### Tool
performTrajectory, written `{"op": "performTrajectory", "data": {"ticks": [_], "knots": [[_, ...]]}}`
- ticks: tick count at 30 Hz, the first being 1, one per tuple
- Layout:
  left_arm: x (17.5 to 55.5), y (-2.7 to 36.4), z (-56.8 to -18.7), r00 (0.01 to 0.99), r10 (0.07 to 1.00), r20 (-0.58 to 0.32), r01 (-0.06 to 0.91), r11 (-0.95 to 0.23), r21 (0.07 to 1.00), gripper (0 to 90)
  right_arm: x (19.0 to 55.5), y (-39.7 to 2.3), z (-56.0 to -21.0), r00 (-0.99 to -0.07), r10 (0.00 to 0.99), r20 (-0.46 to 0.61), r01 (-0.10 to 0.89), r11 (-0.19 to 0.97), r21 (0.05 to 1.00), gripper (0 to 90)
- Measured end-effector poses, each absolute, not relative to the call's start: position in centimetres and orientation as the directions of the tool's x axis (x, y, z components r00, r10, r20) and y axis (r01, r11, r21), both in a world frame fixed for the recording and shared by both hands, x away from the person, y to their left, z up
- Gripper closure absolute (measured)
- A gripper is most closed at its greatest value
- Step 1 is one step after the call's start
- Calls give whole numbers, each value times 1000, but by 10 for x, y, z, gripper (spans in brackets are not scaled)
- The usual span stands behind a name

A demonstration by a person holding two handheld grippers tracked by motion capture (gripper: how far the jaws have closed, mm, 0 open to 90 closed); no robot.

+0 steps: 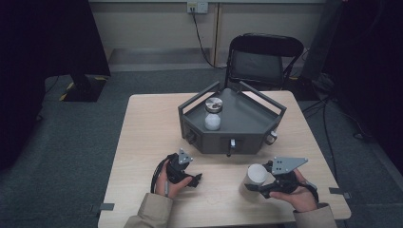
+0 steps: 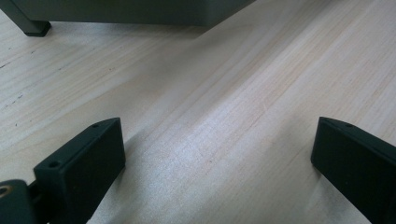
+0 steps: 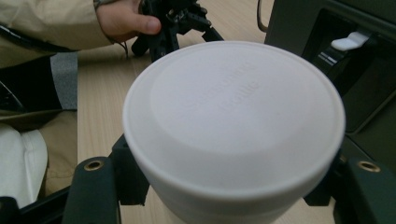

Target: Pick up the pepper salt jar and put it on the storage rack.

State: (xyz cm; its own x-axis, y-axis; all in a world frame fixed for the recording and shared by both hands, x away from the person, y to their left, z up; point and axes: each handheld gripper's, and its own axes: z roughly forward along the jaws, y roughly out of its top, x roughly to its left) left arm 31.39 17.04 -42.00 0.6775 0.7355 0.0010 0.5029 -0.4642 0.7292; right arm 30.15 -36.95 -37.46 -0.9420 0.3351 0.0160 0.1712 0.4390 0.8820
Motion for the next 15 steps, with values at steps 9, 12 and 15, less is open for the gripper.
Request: {"op": "performTrajectory", "data": {"ticks": [9,12,15], "knots": [[314,170,-420,677,736,1,503,-464,729,24,304,-369,-356,-937,350,15,178,439,881,343],[314,170,-420,677,736,1,503,-464,729,24,306,-369,-351,-937,350,14,177,439,881,343],[314,170,-420,678,735,1,503,-464,729,24,309,-369,-346,-937,350,21,182,433,883,343]]}}
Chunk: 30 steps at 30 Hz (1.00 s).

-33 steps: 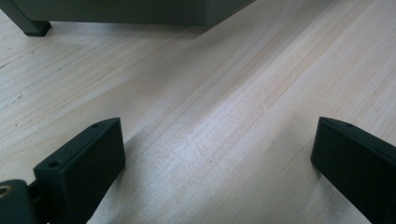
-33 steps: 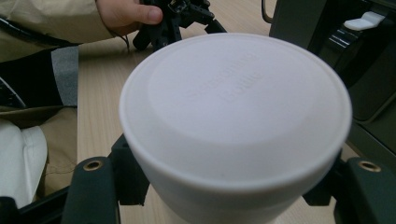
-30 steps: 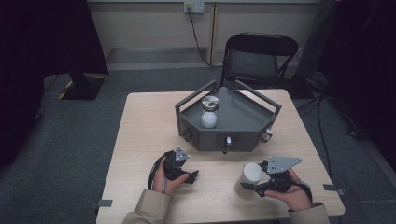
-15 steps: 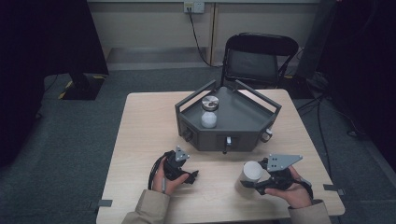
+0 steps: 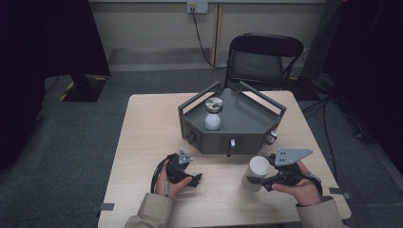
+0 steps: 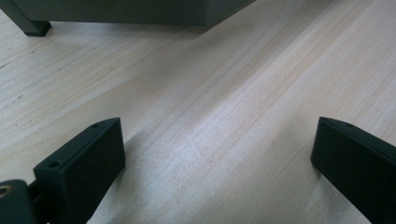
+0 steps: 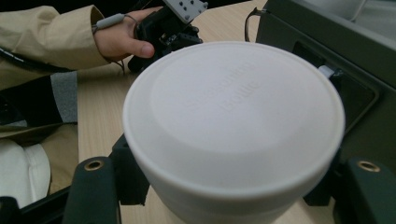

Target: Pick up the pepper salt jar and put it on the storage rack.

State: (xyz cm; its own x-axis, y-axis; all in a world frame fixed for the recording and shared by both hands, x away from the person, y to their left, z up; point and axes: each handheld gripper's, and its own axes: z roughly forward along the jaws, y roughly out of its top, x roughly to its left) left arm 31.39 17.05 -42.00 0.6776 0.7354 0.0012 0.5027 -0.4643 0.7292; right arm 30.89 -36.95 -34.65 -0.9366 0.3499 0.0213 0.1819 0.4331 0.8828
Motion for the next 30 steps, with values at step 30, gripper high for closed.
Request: {"op": "performTrajectory", "data": {"ticks": [30], "knots": [[314,170,-420,678,735,1,503,-464,729,24,331,-367,-298,-900,433,44,219,363,906,344]]}}
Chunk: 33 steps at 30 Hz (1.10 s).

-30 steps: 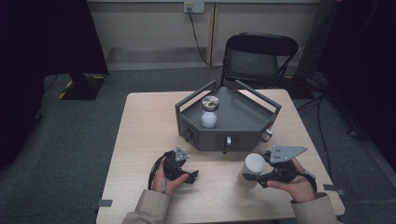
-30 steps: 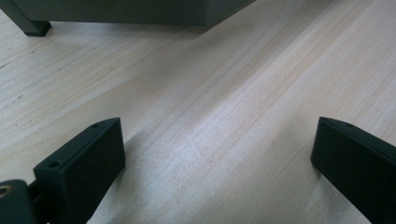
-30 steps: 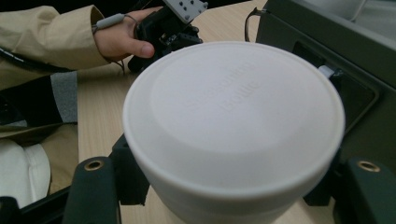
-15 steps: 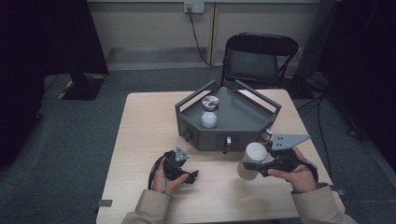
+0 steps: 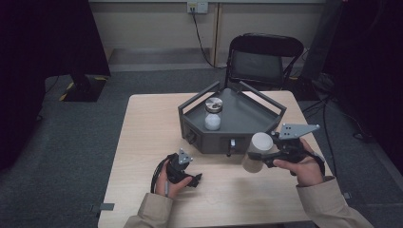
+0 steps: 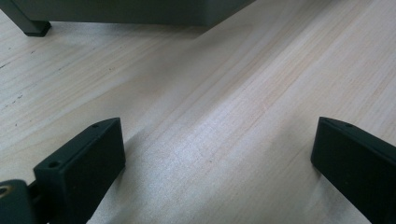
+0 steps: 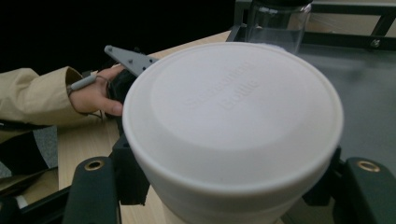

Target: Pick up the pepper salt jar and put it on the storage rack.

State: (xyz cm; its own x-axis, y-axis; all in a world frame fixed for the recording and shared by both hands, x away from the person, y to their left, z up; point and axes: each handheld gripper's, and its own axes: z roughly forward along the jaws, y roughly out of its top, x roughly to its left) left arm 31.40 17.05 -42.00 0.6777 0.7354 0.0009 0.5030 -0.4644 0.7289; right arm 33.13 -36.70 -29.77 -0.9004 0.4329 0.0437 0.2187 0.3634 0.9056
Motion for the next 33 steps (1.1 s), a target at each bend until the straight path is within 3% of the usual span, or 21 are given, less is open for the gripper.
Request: {"op": "performTrajectory", "data": {"ticks": [33], "knots": [[314,170,-420,676,737,3,503,-465,729,20,362,-349,-231,-847,531,11,226,343,912,344]]}}
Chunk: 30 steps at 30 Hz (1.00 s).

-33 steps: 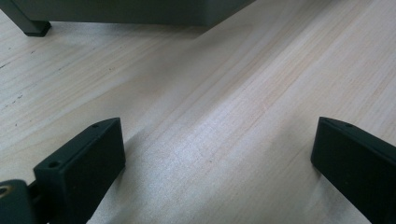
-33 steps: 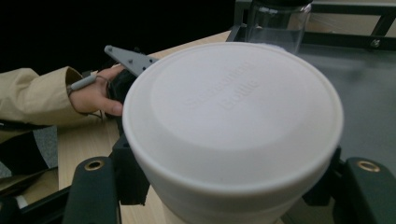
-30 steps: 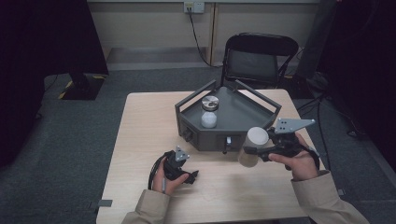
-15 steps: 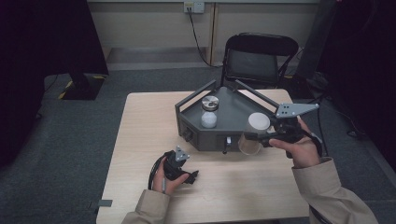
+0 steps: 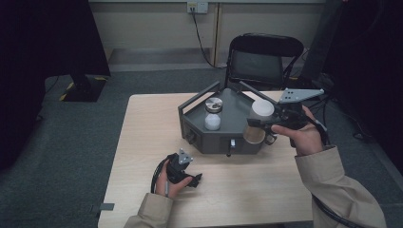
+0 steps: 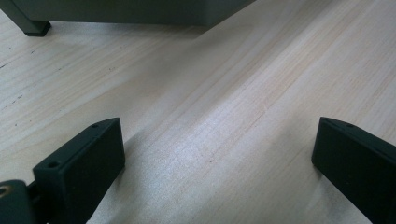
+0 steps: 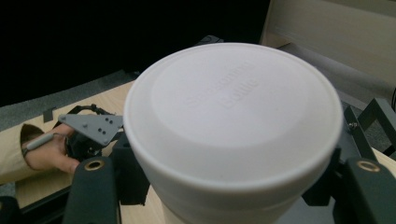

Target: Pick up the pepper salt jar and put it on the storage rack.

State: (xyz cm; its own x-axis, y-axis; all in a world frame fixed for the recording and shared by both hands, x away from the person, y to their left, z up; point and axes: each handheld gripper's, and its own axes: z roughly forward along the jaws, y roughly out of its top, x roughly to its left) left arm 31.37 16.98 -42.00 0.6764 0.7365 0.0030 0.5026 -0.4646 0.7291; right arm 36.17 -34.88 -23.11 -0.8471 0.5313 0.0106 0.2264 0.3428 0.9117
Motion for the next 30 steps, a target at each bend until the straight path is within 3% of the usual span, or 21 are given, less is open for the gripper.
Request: {"op": "performTrajectory", "data": {"ticks": [30], "knots": [[314,170,-420,677,736,5,502,-466,729,20,400,-324,-230,-788,615,24,286,332,899,344]]}}
